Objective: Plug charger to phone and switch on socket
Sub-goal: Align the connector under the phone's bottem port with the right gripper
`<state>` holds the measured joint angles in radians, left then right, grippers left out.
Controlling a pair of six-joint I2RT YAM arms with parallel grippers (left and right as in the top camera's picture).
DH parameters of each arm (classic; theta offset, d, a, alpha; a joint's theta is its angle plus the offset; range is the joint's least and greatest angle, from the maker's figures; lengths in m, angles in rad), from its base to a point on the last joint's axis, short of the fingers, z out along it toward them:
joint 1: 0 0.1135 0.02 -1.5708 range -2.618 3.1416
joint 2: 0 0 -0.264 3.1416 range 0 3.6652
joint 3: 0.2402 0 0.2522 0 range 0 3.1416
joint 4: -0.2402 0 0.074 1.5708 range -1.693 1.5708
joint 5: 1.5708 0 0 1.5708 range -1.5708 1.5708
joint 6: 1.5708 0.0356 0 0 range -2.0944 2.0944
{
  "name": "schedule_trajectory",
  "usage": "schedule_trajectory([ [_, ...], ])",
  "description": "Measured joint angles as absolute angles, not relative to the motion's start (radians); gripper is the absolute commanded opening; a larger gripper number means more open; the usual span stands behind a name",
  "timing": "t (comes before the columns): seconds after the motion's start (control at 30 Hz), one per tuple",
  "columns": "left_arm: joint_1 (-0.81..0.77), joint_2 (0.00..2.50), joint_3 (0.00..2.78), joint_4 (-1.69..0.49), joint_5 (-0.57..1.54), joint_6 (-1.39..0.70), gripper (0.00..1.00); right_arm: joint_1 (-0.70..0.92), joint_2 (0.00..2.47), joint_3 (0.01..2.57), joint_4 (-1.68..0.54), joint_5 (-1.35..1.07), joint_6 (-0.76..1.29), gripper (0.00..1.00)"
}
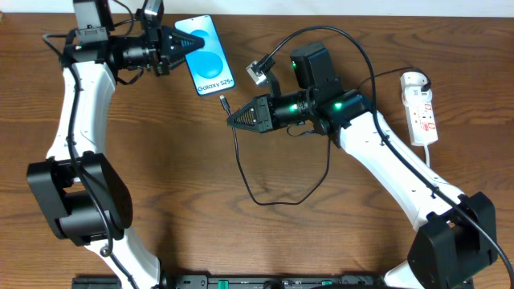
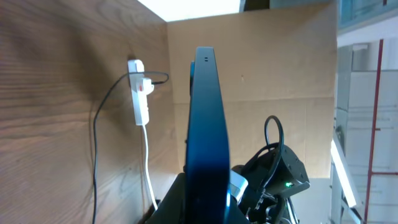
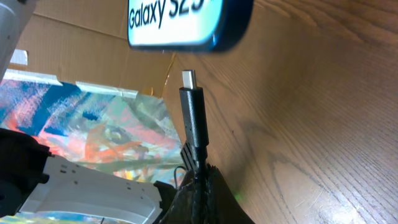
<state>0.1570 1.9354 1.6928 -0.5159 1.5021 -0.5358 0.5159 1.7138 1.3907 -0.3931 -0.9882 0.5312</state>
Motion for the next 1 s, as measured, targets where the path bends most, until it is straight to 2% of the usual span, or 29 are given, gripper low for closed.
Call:
schedule_trajectory([
  [1.0, 0.188, 1.935, 1.693, -0.516, 1.490, -0.547, 0.07, 0.516, 1.714, 1.390, -0.320, -1.018, 0.562, 0.01],
])
